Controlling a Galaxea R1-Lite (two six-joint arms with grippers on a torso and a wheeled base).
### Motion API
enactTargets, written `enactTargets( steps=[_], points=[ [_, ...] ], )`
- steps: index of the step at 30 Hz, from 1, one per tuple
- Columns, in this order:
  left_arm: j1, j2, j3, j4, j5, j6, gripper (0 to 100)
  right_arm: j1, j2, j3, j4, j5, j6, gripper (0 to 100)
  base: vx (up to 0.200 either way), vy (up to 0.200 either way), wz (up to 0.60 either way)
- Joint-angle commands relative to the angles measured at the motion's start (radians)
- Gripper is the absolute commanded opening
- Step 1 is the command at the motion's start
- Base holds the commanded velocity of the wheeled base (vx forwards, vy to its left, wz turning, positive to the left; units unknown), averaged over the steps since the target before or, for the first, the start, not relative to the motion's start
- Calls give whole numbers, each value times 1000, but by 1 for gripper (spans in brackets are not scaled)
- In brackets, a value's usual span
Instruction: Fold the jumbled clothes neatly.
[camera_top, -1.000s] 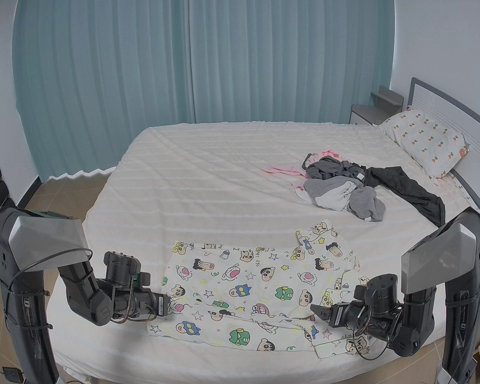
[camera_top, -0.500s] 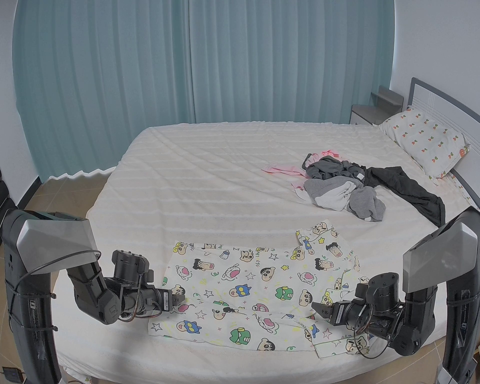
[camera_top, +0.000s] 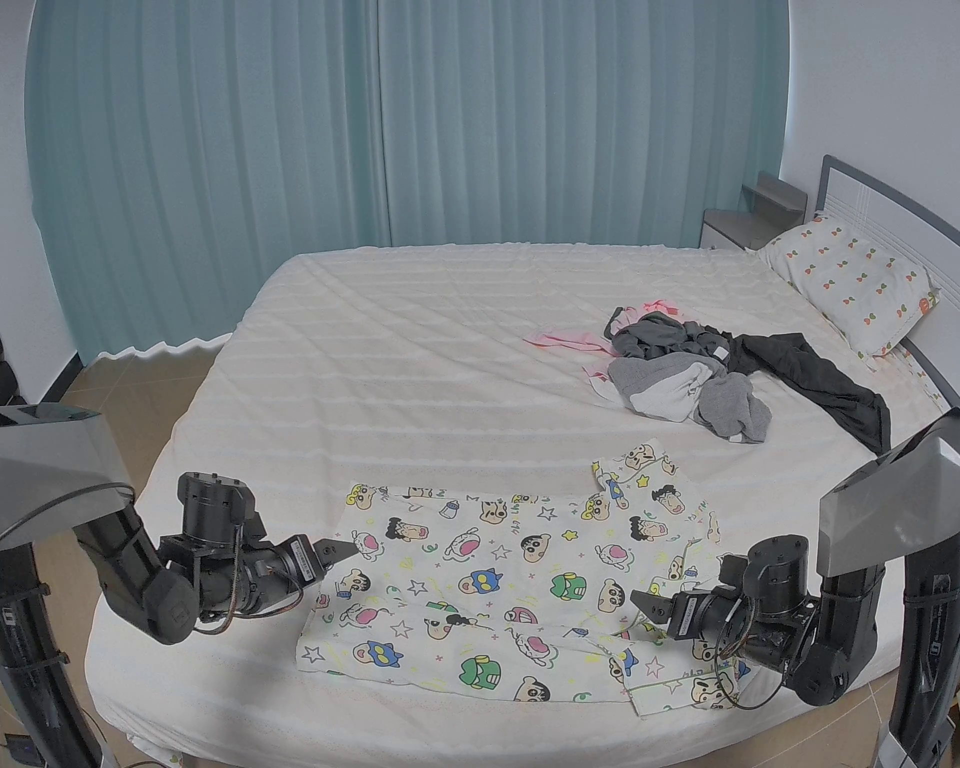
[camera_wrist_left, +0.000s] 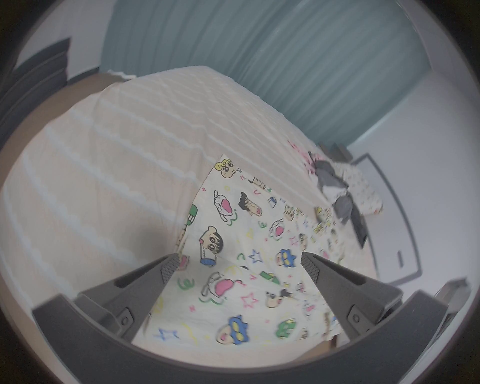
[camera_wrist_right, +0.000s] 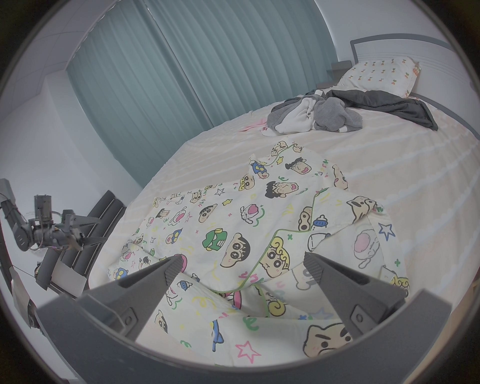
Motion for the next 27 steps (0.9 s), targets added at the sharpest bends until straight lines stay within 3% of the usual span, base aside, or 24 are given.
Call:
enactTargets(
  steps=[1, 7, 13, 21, 24, 27],
  points=[
    [-48, -124, 135, -76, -22, -71, 100, -20, -2, -5, -9, 1, -4, 100, 200, 0, 0],
    [-91, -83, 227, -275, -21, -74, 100, -46, -1, -17, -7, 2, -6, 100, 200, 0, 0],
    [-81, -23, 254, -344, -11, -73, 100, -106, -2, -48, 2, 4, -11, 100, 200, 0, 0],
    [-76, 11, 227, -422, -10, -53, 100, -181, 33, -93, 16, 9, -17, 100, 0, 0, 0],
    [-52, 41, 156, -435, 7, -8, 100, -189, 50, -103, 16, 10, -17, 100, 0, 0, 0],
    [-6, 146, -20, -379, 58, 177, 100, -192, 60, -111, 16, 10, -17, 100, 0, 0, 0]
  ],
)
